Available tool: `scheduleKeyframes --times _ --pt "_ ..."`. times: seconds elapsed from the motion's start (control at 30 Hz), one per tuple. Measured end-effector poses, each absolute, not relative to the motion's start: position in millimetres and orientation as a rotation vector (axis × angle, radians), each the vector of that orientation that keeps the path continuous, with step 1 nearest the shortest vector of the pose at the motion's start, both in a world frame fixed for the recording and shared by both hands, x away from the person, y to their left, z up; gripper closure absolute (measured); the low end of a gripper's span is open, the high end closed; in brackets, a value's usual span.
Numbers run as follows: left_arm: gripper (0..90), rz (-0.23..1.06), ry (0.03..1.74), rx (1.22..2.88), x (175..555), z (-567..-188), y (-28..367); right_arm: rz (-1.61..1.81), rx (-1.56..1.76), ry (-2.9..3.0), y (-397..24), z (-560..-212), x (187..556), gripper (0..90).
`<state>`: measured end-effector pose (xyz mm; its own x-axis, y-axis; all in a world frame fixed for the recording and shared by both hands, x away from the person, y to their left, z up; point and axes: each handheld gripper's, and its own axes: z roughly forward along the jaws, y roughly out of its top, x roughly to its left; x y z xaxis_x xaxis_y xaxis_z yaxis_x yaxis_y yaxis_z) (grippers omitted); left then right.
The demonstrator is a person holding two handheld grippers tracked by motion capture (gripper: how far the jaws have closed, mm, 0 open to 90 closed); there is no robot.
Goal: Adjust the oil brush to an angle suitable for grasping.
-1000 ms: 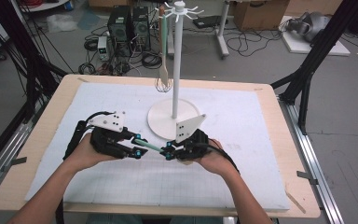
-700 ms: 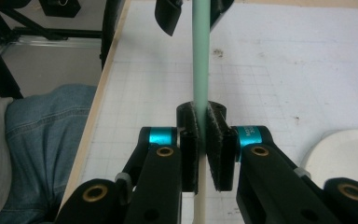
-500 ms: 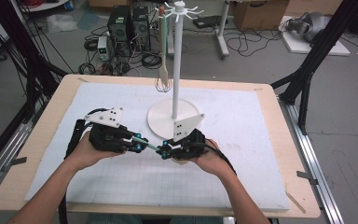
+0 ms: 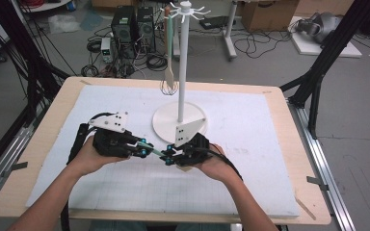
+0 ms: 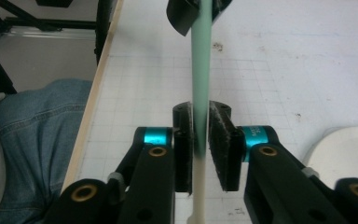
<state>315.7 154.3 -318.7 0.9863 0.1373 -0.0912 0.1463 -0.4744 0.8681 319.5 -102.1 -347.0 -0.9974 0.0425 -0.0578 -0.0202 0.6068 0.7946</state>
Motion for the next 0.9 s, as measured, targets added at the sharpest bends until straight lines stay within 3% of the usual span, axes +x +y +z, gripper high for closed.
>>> scheduleKeyframes --times 0.3,0.37,0.43,0.9 --pt "81.8 -0.007 0.206 2.074 315 -320 153 1.365 0.009 2.759 -98 -346 320 83.9" --pt "70.4 -0.010 0.238 2.062 314 -322 154 1.384 0.009 2.753 -98 -348 321 84.1" --pt "64.9 0.001 0.253 2.065 314 -324 157 1.425 0.039 2.753 -102 -350 324 84.2" --pt "47.3 0.142 0.406 2.043 311 -342 185 1.572 0.241 2.661 -125 -347 337 84.2"
